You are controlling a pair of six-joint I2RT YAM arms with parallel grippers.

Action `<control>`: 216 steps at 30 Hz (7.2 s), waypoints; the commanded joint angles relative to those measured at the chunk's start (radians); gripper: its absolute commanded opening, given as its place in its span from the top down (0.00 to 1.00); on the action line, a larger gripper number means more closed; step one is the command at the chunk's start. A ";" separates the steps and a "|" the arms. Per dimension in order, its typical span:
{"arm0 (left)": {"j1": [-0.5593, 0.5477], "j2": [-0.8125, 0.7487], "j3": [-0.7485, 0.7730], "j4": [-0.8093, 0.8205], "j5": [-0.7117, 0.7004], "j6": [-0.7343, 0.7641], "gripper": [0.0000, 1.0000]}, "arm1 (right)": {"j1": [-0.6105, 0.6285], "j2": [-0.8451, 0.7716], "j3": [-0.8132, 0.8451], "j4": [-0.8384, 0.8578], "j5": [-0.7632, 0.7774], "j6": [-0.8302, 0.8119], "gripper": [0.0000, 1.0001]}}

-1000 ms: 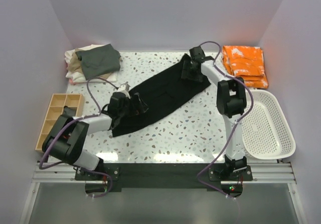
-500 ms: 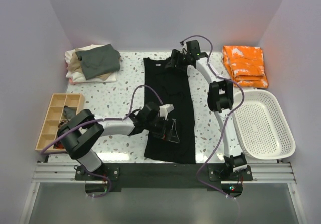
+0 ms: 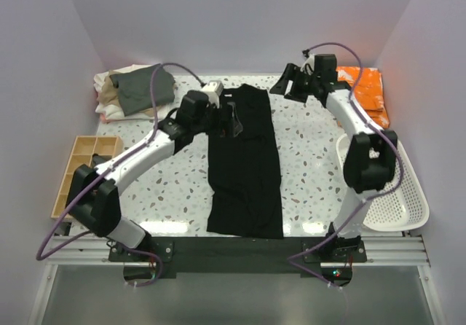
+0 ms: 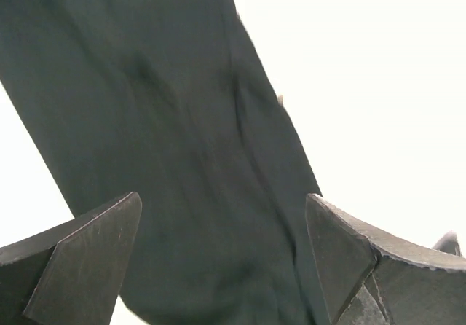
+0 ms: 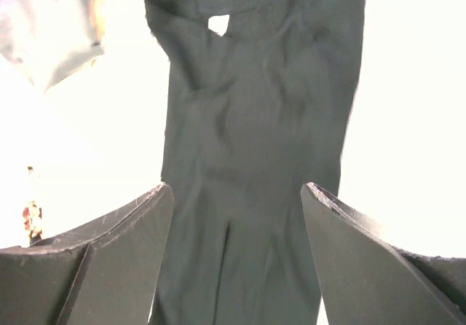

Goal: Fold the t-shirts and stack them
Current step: Rotate the tshirt 90 degrees

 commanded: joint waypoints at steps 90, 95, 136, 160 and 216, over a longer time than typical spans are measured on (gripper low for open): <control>-0.212 0.271 -0.276 0.580 0.202 -0.208 0.20 | 0.083 -0.619 -0.729 -0.126 0.651 -0.030 0.09; -0.235 0.297 -0.255 0.605 0.211 -0.226 0.26 | 0.080 -0.588 -0.736 -0.114 0.628 -0.032 0.09; -0.277 0.363 -0.116 0.479 0.119 -0.208 0.44 | 0.075 -0.571 -0.795 -0.069 0.561 -0.029 0.11; -0.303 0.441 -0.054 0.438 0.120 -0.199 0.61 | 0.077 -0.573 -0.805 -0.065 0.556 -0.027 0.11; -0.324 0.292 -0.092 0.283 -0.081 -0.170 1.00 | 0.075 -0.553 -0.842 -0.054 0.524 -0.033 0.12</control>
